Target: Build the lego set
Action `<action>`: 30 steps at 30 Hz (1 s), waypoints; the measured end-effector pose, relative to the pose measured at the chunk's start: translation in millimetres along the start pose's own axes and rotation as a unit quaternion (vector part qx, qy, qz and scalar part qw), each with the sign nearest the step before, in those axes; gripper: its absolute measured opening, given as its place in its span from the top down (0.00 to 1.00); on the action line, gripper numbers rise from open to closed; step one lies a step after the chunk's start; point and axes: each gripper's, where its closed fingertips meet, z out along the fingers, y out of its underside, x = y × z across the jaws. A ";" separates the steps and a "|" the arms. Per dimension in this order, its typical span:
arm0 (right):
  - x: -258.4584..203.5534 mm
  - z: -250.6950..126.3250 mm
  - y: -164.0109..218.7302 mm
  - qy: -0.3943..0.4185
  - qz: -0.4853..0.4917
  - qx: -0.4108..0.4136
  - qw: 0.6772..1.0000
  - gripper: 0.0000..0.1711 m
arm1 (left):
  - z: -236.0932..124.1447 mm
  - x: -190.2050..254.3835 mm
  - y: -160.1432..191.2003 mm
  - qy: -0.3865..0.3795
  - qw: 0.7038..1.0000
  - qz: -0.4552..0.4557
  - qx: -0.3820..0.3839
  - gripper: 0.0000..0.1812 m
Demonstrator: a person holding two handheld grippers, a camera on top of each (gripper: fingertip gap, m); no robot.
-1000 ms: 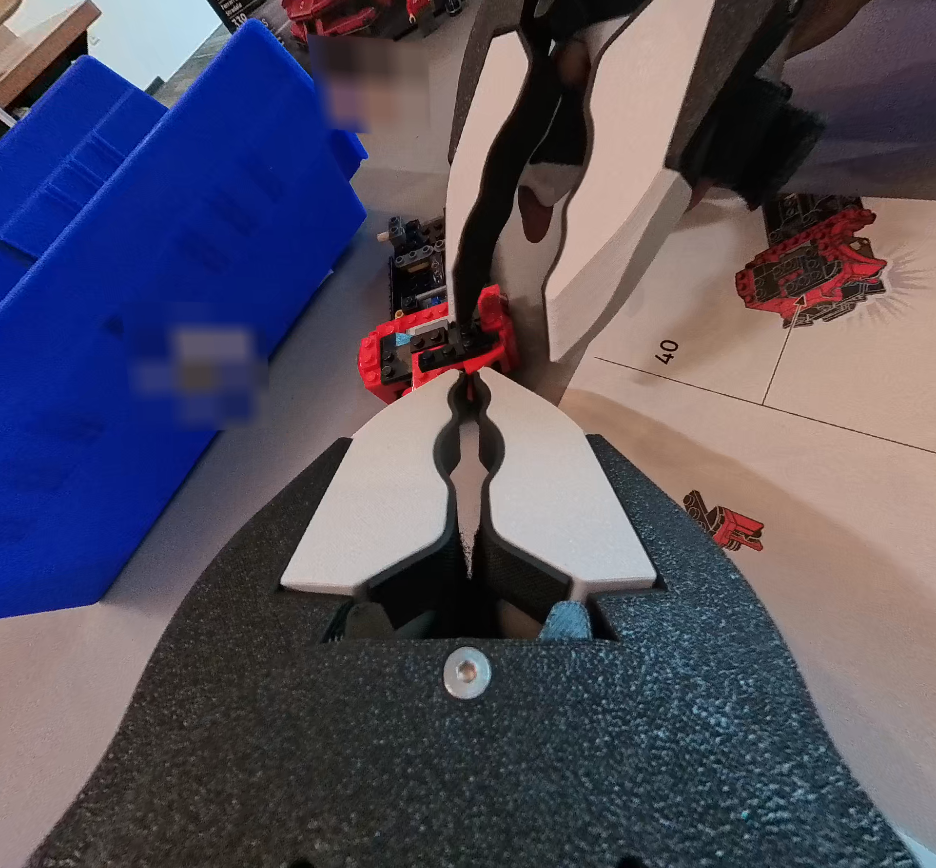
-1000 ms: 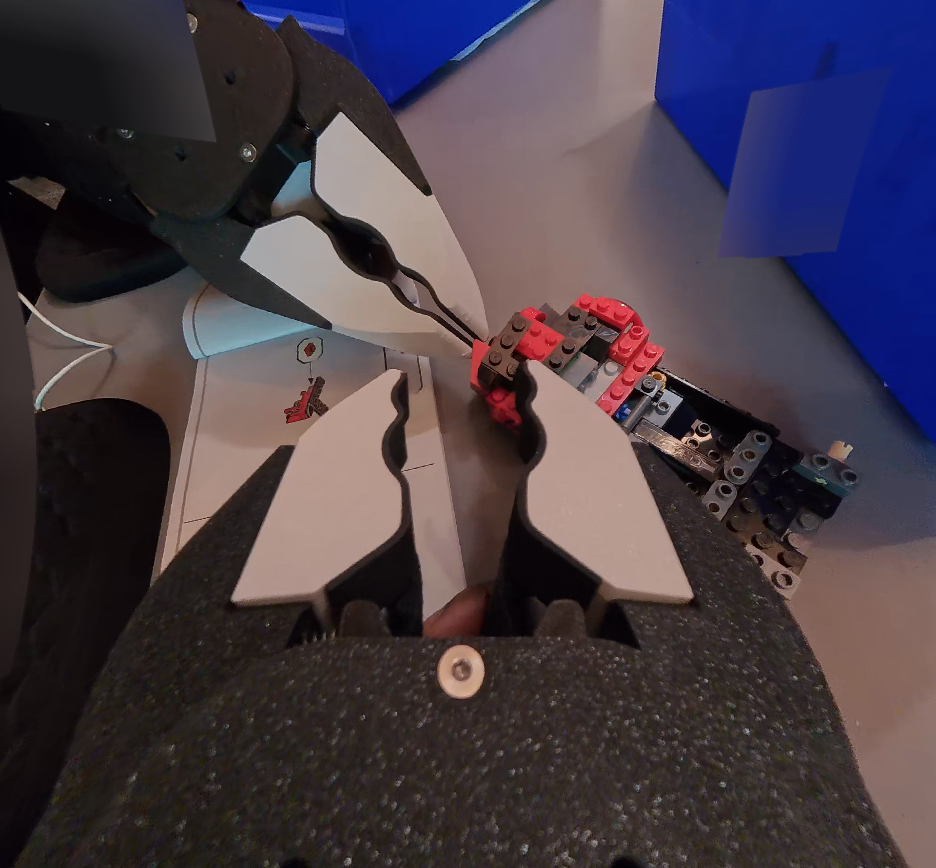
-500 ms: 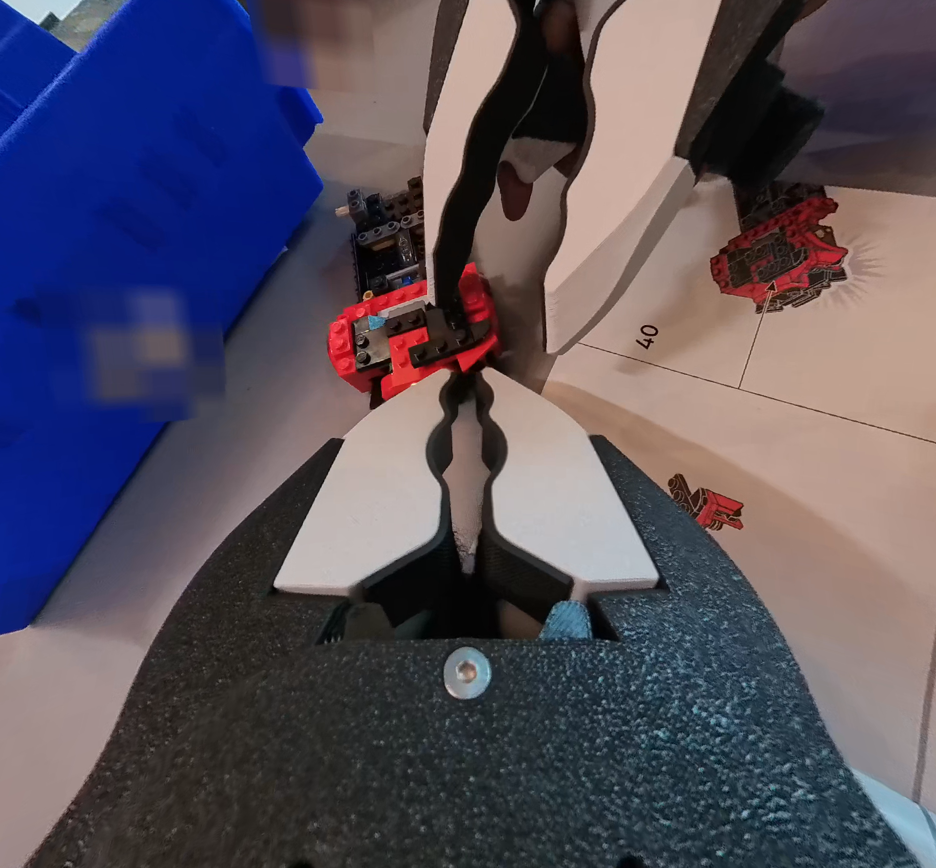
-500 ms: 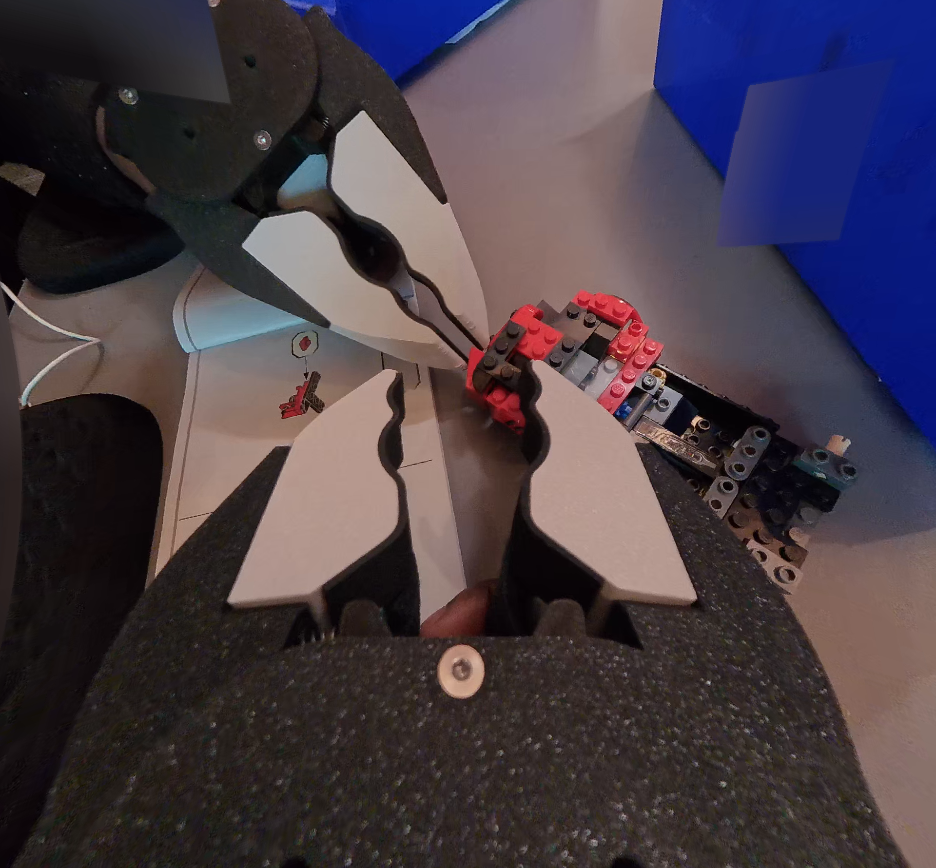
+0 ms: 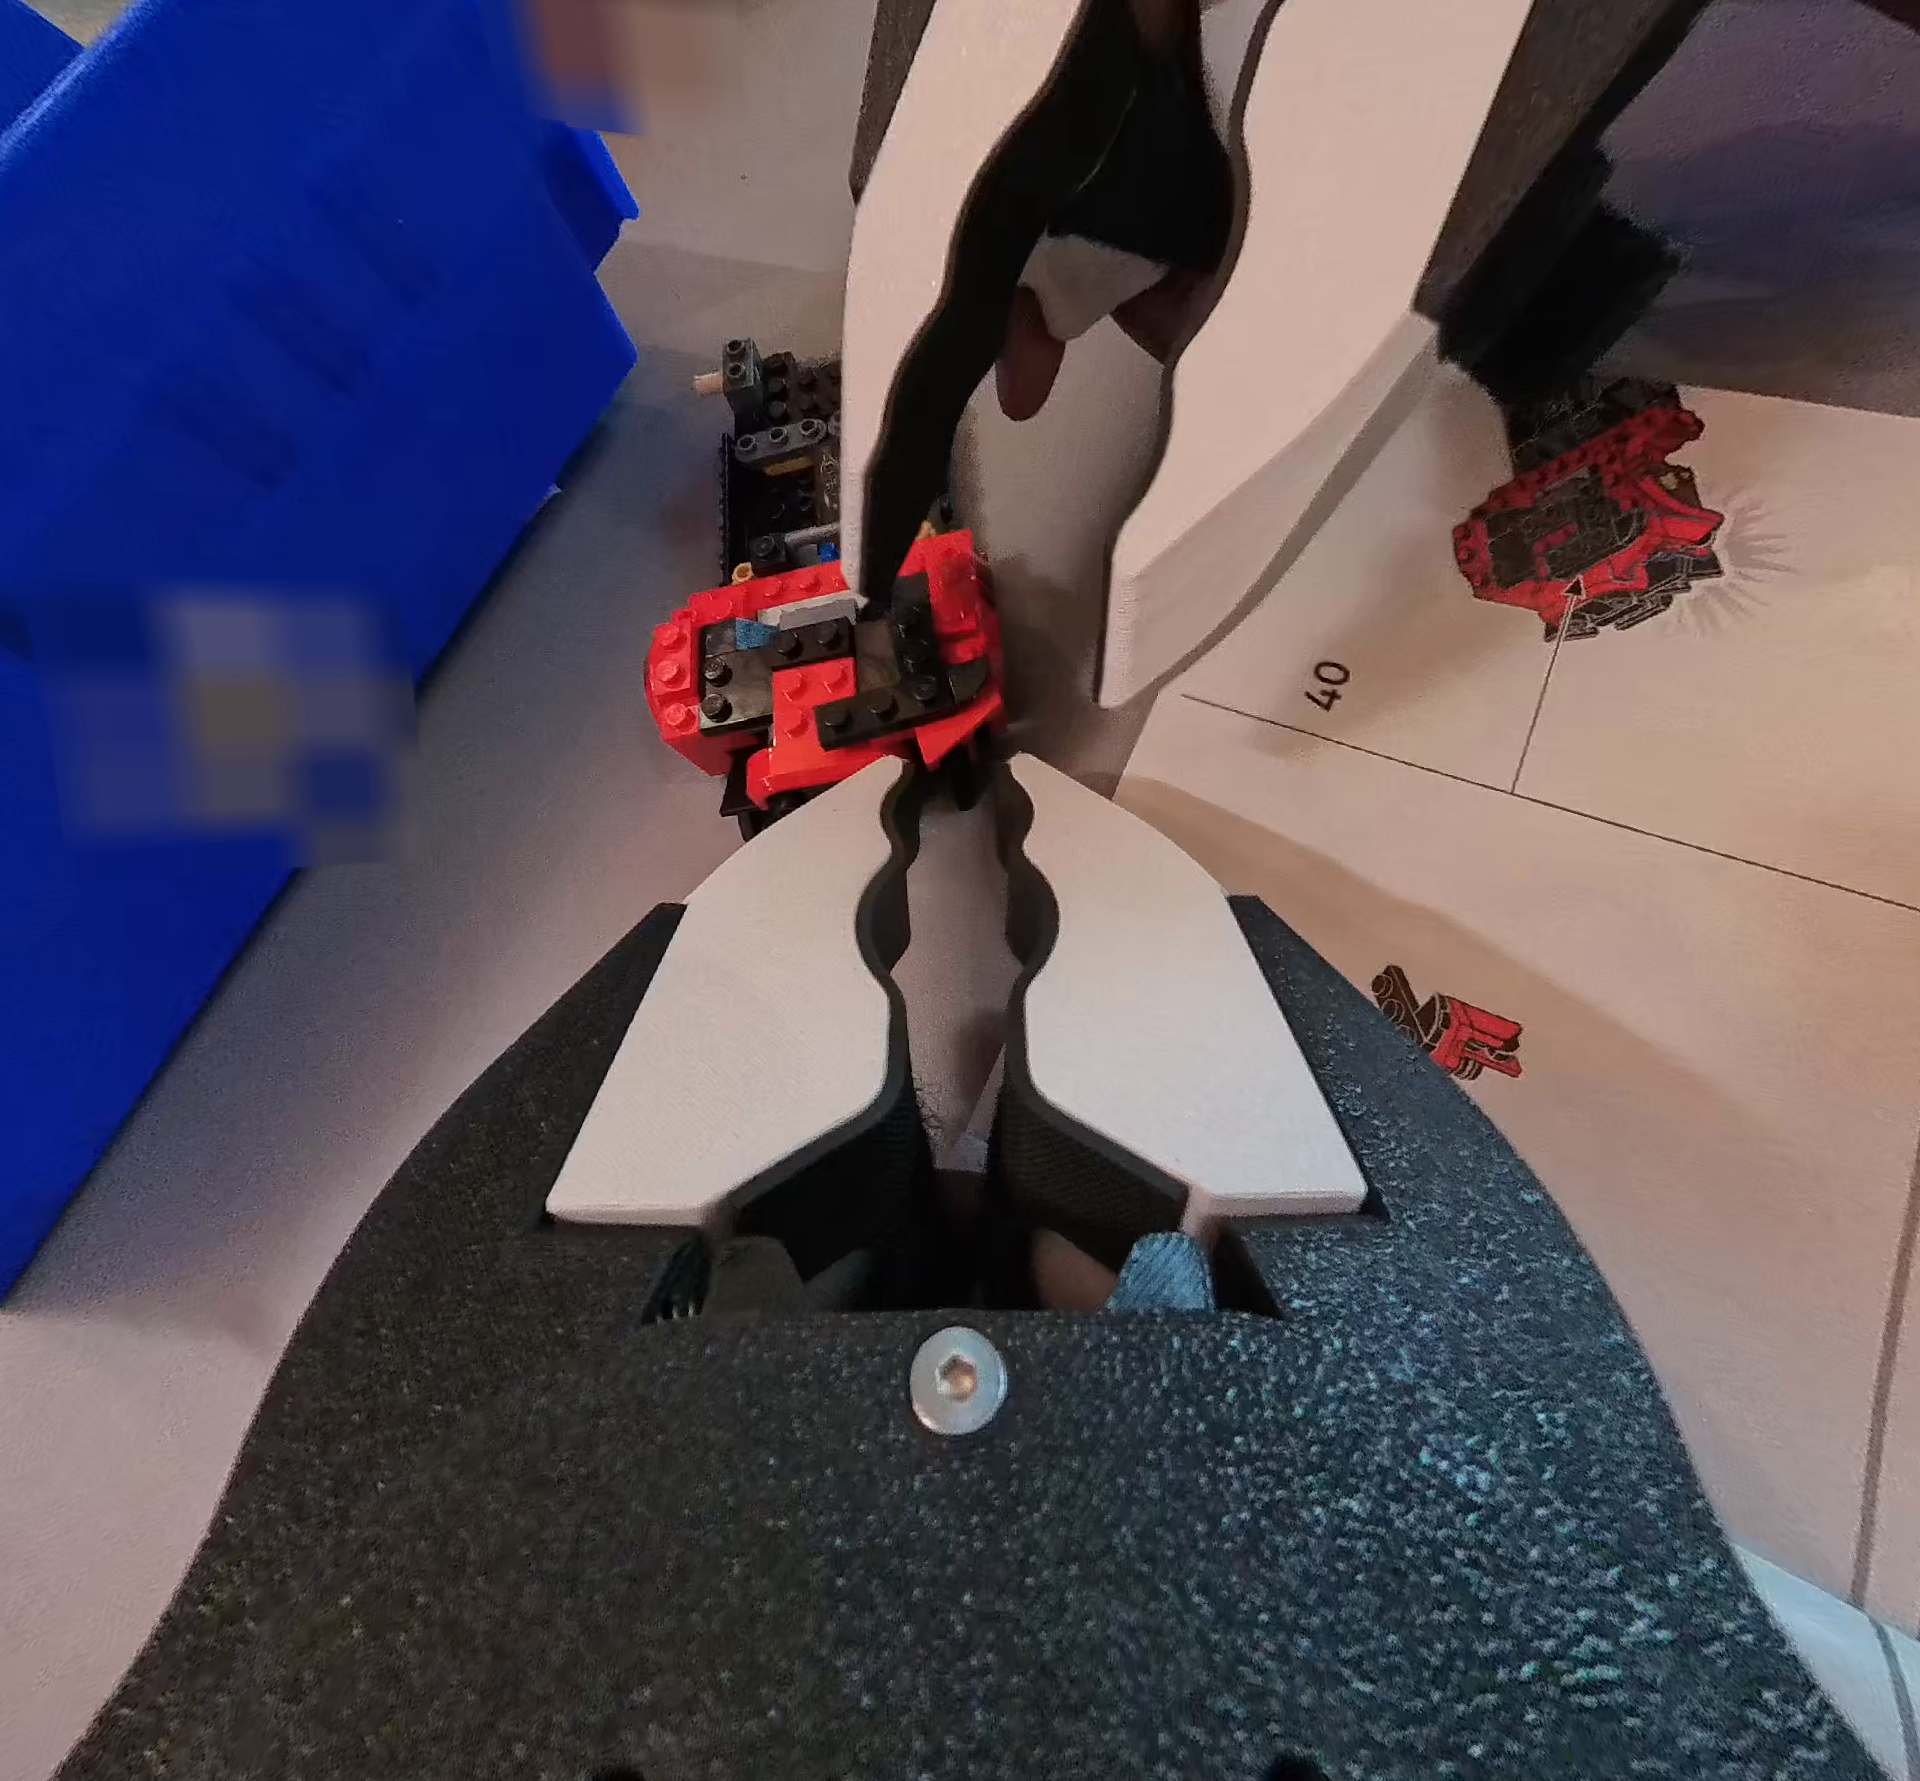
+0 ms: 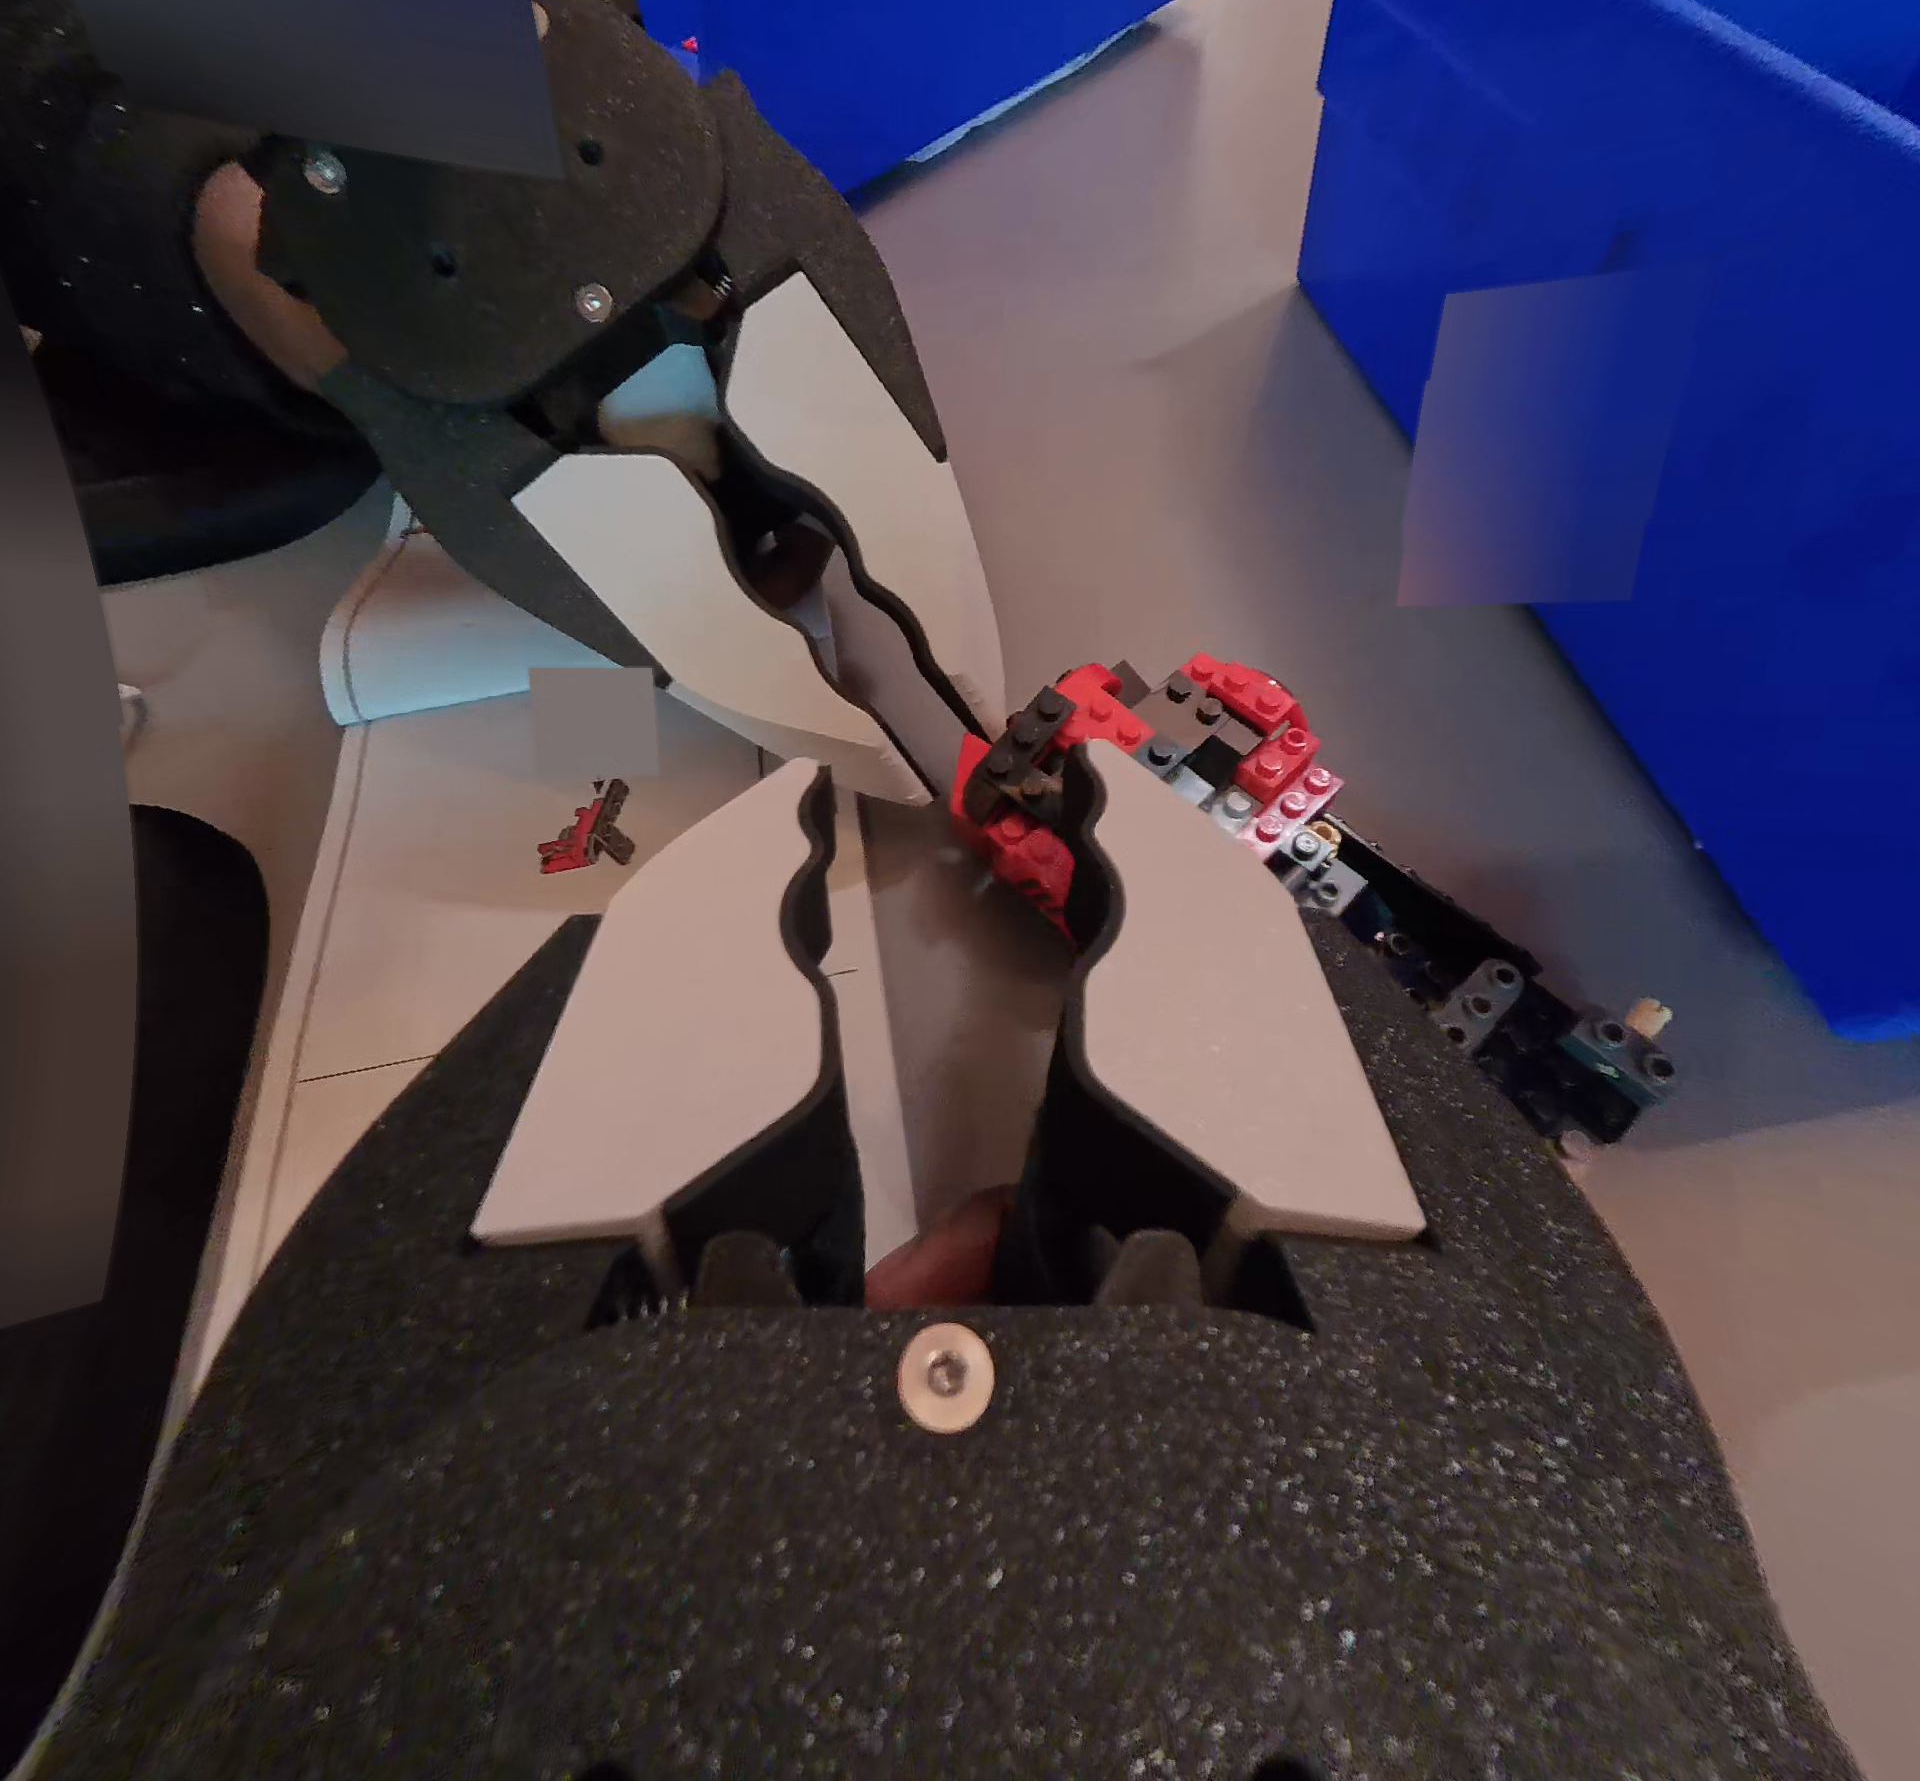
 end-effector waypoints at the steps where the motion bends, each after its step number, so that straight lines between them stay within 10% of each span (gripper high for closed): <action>1: 1.8 0.2 1.4 0.007 -0.005 -0.004 1.000 0.75 | -0.1 0.1 -0.1 0.000 1.000 0.002 0.001 0.93; 30: 21.6 0.5 9.6 0.088 -0.049 -0.041 0.994 0.83 | 4.7 5.8 -6.9 0.082 0.995 0.052 -0.021 0.83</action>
